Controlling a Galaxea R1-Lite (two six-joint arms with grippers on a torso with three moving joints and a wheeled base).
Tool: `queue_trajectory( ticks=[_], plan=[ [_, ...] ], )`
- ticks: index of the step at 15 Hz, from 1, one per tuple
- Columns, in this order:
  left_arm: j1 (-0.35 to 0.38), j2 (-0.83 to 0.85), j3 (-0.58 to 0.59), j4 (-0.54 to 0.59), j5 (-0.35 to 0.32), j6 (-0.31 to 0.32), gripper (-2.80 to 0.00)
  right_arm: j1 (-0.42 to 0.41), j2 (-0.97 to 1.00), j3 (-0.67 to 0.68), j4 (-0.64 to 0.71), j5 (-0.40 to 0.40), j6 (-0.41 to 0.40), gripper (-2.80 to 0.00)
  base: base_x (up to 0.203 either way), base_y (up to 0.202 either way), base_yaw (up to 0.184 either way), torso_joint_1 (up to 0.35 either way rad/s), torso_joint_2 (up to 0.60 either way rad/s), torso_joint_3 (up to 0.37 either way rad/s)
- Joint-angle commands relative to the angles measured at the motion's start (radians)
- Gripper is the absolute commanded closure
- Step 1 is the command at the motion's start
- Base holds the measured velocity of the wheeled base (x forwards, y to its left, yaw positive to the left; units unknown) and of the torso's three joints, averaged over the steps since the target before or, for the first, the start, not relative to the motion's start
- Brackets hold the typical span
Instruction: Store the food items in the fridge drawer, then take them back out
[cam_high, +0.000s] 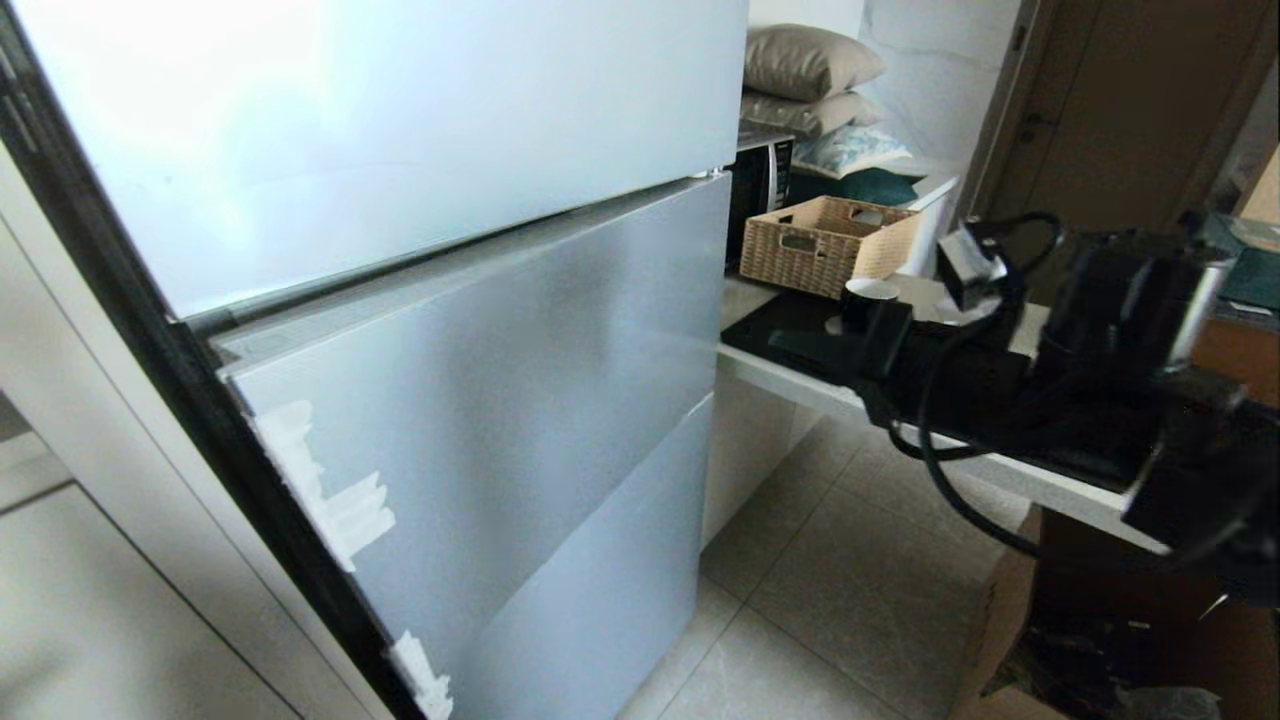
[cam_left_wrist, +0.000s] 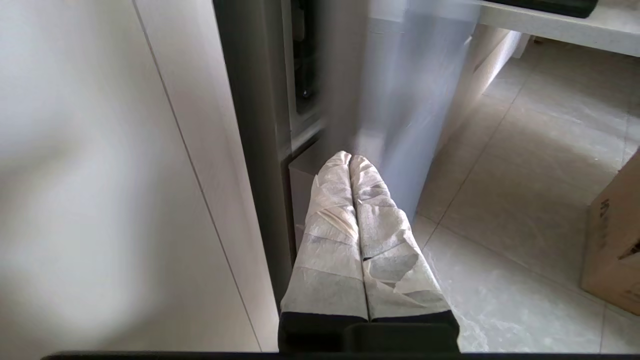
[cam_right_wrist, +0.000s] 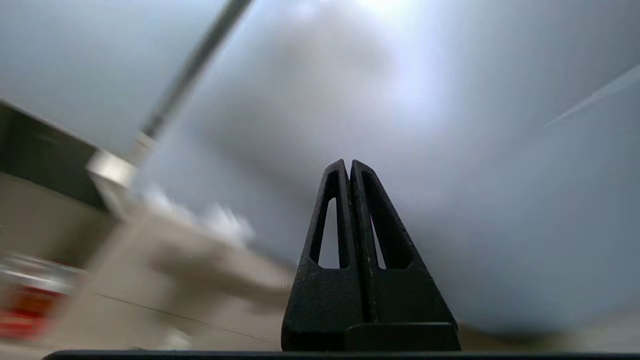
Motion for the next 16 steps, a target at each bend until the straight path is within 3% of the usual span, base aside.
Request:
queue_trajectory(
  ticks=[1,4,7,11,14,16],
  plan=[
    [0.0,0.0,0.0,0.0,0.0,0.0,0.0,-0.011,-0.225,0.152,-0.004,-0.05,-0.136,0.0,0.0,0.0,0.0,0.0,0.0,0.0],
    [0.0,0.0,0.0,0.0,0.0,0.0,0.0,-0.08,-0.52,0.393,0.011,-0.201,-0.41,0.0,0.0,0.0,0.0,0.0,0.0,0.0],
    [0.0,0.0,0.0,0.0,0.0,0.0,0.0,-0.188,-0.858,0.579,0.146,-0.252,-0.577,0.0,0.0,0.0,0.0,0.0,0.0,0.0],
    [0.0,0.0,0.0,0.0,0.0,0.0,0.0,-0.33,-1.25,0.791,0.395,-0.277,-0.695,0.0,0.0,0.0,0.0,0.0,0.0,0.0],
    [0.0,-0.002,0.0,0.0,0.0,0.0,0.0,-0.428,-1.448,0.833,0.769,-0.279,-0.737,0.0,0.0,0.0,0.0,0.0,0.0,0.0],
    [0.0,0.0,0.0,0.0,0.0,0.0,0.0,-0.453,-1.571,0.832,0.804,-0.284,-0.751,0.0,0.0,0.0,0.0,0.0,0.0,0.0]
  ],
)
